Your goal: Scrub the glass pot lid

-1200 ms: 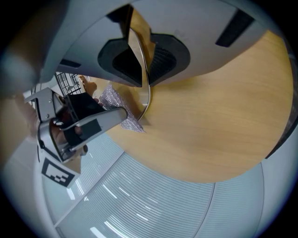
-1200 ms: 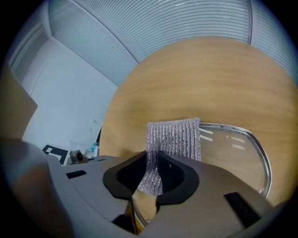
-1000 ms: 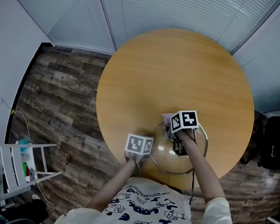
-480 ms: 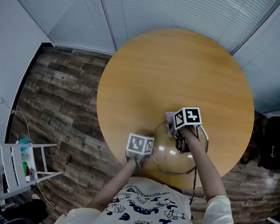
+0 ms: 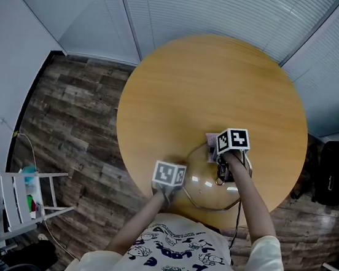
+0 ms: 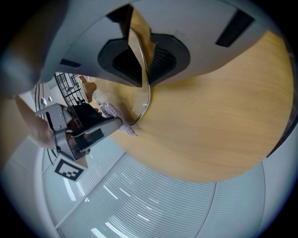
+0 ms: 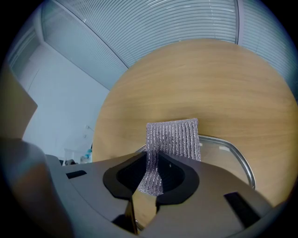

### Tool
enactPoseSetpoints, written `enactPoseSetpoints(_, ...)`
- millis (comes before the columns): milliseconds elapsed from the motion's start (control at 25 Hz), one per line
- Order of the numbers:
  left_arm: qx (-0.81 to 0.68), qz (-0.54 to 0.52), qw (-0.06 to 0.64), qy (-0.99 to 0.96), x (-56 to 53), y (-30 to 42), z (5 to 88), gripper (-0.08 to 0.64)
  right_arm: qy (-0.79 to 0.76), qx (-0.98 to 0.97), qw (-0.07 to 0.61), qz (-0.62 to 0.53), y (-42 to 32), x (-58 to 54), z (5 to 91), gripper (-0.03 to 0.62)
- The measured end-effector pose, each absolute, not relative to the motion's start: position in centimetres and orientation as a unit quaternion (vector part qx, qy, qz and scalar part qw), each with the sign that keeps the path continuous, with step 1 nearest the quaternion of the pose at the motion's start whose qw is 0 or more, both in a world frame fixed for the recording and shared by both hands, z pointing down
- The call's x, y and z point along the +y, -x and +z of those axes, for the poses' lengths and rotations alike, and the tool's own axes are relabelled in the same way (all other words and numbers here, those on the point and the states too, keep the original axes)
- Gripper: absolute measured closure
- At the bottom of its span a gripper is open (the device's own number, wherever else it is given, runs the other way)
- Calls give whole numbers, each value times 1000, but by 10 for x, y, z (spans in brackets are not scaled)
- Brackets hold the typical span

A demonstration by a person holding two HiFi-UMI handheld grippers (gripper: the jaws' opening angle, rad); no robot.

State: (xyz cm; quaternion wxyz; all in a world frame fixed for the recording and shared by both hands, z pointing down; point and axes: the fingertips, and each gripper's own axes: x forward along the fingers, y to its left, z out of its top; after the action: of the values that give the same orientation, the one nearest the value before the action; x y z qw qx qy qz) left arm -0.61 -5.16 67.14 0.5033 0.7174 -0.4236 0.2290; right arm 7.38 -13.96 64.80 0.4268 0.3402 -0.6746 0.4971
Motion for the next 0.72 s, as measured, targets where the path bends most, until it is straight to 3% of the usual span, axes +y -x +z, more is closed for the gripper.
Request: enactPoseSetpoints(720,-427,229,501,-717,-52,5,670,502,-379,-658,408,508,-115,-149,644,517)
